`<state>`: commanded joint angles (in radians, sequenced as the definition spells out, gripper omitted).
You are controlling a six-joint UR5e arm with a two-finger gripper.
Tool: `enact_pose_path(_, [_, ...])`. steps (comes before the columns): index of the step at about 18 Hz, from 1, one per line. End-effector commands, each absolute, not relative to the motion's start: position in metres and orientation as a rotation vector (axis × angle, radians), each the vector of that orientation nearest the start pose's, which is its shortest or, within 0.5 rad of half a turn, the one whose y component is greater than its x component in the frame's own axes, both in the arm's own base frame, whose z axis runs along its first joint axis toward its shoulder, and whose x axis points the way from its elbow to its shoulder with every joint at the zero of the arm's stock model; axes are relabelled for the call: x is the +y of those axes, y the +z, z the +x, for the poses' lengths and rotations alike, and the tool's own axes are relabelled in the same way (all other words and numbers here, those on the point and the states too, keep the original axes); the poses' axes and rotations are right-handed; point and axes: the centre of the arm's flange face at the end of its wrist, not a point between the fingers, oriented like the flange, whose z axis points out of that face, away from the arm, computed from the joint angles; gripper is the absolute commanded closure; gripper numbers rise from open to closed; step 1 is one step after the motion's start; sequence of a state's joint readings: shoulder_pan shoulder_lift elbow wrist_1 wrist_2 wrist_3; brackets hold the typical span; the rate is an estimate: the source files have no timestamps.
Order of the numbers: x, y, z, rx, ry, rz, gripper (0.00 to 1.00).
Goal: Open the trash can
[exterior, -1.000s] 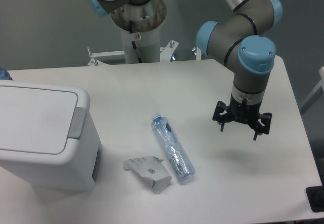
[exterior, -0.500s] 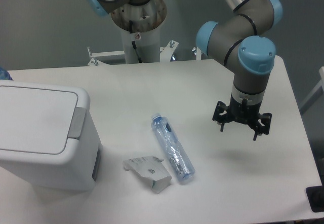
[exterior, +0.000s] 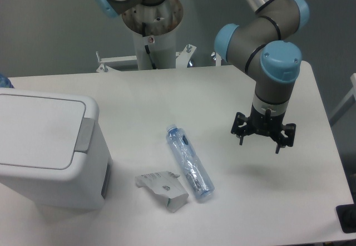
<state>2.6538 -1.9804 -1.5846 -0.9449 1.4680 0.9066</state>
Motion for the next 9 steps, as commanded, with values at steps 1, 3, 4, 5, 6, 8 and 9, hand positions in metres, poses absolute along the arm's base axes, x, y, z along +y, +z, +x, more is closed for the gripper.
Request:
enact_pose_path(1, [0.431,0.314,-0.500,-0.237,0.166,-2.930,0.00])
enact_pose_path(3, [0.439,0.318,-0.495,-0.251,0.163,-2.905,0.00])
enact_pose_path(4, [0.441,0.320,-0.495,-0.277,0.159,-2.884,0.00])
enact_pose_path(5, [0.444,0.326,-0.495,-0.302,0.156,-2.855,0.00])
enact_pose_path(6, [0.448,0.331,-0.495,-0.321,0.148,-2.831,0.00])
enact_pose_path(8, [0.454,0.338,-0.490,-0.349,0.122,-2.794,0.00])
enact_pose_path(9, [0.455,0.342,-0.488,-0.346,0.119,-2.786,0.00])
